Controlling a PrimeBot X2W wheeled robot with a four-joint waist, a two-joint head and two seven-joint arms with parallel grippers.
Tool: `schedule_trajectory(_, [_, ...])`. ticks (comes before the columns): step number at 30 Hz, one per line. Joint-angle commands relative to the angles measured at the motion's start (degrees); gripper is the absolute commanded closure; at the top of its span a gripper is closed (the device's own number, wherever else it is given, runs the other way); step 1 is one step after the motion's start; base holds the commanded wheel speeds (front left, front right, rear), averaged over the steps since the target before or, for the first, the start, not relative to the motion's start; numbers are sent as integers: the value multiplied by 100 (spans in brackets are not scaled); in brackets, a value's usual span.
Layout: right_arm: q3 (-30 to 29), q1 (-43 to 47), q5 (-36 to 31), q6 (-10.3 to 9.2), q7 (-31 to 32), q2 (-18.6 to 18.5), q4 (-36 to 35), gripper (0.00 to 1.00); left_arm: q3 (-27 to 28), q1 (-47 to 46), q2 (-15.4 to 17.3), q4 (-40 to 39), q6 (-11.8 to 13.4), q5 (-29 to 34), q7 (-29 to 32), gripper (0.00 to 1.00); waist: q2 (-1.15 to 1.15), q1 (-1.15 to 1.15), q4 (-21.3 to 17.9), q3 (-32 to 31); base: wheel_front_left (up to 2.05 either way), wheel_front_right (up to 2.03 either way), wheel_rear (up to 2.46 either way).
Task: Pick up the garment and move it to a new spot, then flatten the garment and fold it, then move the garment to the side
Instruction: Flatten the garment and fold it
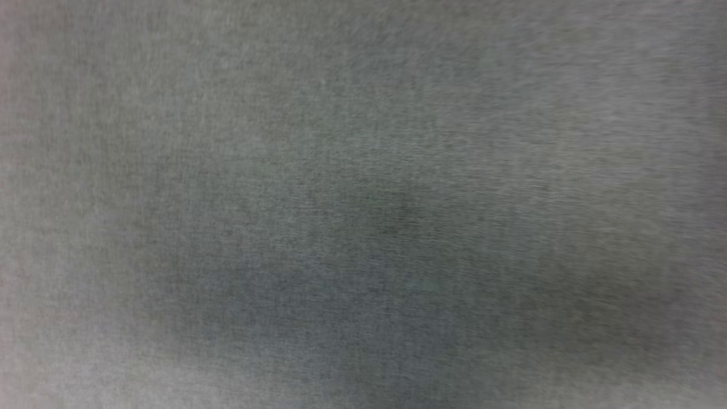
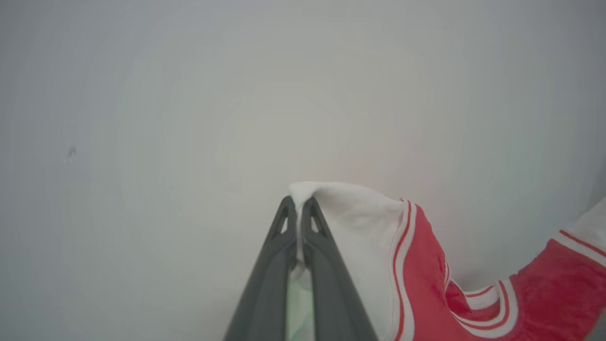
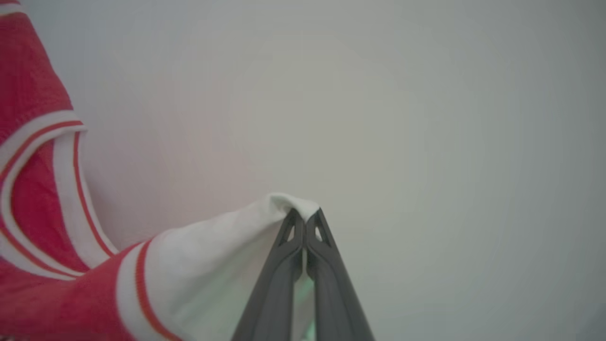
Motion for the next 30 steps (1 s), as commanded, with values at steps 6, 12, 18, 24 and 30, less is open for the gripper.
schedule_trajectory(6, [-33, 605, -51, -6, 0, 243, 133, 100, 159, 788, -139, -80, 3, 173, -22, 100, 0, 0, 514, 296, 0, 0, 0])
schedule_trajectory(12, [293, 1352, 644, -6, 0, 205, 86, 100, -353, 1658, -173, -107, 3, -97, 28, 100, 0, 0, 478, -414, 0, 0, 0])
schedule_trajectory(18, [966, 2345, 1756, -6, 0, -98, -45, 100, -1058, 2620, 126, -447, 3, -531, 297, 100, 0, 0, 359, -1331, 0, 0, 0])
schedule_trajectory(24, [1590, 3632, 2930, -6, 27, -643, -577, 100, -1710, 3757, 603, -1064, 3, -936, 473, 100, 0, 0, 264, -2221, 0, 0, 0])
schedule_trajectory(30, [1799, 5111, 3684, -6, 120, -1221, -1398, 100, -2227, 4857, 1207, -1662, 3, -1106, 401, 100, 0, 0, 154, -2910, 0, 0, 0])
